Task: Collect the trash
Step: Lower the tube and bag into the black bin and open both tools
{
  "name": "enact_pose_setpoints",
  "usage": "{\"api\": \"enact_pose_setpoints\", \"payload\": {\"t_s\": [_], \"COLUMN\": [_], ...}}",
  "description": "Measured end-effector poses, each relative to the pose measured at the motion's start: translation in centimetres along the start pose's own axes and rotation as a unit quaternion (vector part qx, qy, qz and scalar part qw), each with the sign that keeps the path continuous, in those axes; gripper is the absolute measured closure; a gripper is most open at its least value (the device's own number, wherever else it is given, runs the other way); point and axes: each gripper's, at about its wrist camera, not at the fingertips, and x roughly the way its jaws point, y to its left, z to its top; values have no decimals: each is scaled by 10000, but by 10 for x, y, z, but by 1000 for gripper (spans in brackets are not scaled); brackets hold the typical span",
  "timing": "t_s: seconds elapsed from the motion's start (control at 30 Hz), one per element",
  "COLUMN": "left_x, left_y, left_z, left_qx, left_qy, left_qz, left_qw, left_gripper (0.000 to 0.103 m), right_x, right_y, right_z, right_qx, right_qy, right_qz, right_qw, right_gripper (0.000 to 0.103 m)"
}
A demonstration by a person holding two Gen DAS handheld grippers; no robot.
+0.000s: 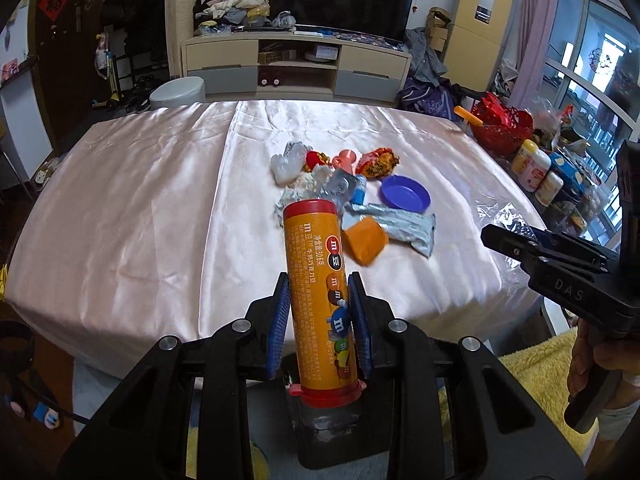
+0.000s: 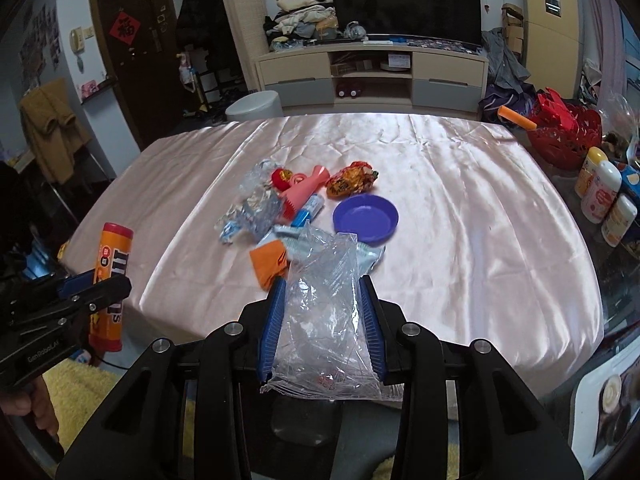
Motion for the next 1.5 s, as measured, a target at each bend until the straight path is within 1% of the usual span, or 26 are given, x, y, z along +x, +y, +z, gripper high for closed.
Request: {"api": "enact_pose_setpoints", "payload": {"t_s": [0.13, 0.3, 0.4, 0.5, 0.57, 0.67, 0.8, 0.9, 1.0, 1.07, 1.1, 1.13, 1.17, 1.27, 1.33, 1.37, 1.43, 1.5], "left_x": [-3, 10, 27, 47, 58, 75, 93, 99, 103, 104, 104, 105, 104, 104, 103, 102, 98, 93], "left_y": [-8, -10, -7, -2, -1, 0, -3, -6, -6, -5, -5, -5, -5, -3, -2, -1, 0, 0], "left_z": [-35, -78, -104, -127, -137, -148, -156, -158, -158, -159, -158, -158, -158, -158, -155, -154, -149, -143], "left_qx": [38, -67, -173, -311, -319, -257, -102, -19, -35, -44, -49, -52, -53, -89, -125, -131, -132, -105], "left_qy": [230, 596, 889, 1163, 1256, 1360, 1571, 1629, 1691, 1701, 1702, 1697, 1687, 1670, 1644, 1615, 1524, 1410], "left_qz": [-106, -194, -299, -450, -442, -472, -472, -481, -498, -504, -509, -502, -486, -432, -377, -344, -260, -160], "left_qw": [9997, 9980, 9954, 9917, 9906, 9893, 9864, 9855, 9843, 9841, 9841, 9842, 9845, 9850, 9856, 9862, 9879, 9898], "left_gripper": [76, 76, 76, 76, 76, 76, 75, 75, 75, 75, 75, 74, 73, 66, 57, 54, 43, 37], "right_x": [-4, 6, 22, 43, 54, 73, 91, 95, 97, 97, 97, 96, 96, 95, 91, 88, 81, 72], "right_y": [12, 24, 24, 20, 19, 20, 15, 11, 7, 7, 7, 7, 5, 3, 0, -2, -2, -2], "right_z": [-32, -70, -91, -110, -122, -137, -148, -151, -154, -154, -154, -154, -153, -150, -146, -143, -135, -124], "right_qx": [-93, -130, -76, 129, 154, 163, 285, 385, 495, 511, 526, 545, 558, 610, 660, 677, 669, 626], "right_qy": [201, 587, 849, 1138, 1235, 1379, 1495, 1530, 1568, 1571, 1557, 1533, 1513, 1451, 1372, 1315, 1160, 949], "right_qz": [75, 202, 186, 390, 449, 503, 508, 503, 537, 520, 528, 531, 526, 484, 417, 376, 239, 88], "right_qw": [9997, 9980, 9962, 9927, 9912, 9890, 9870, 9862, 9849, 9849, 9850, 9853, 9855, 9863, 9875, 9883, 9907, 9935], "right_gripper": [65, 65, 65, 65, 65, 65, 63, 63, 60, 52, 44, 42, 41, 39, 32, 30, 21, 15]}}
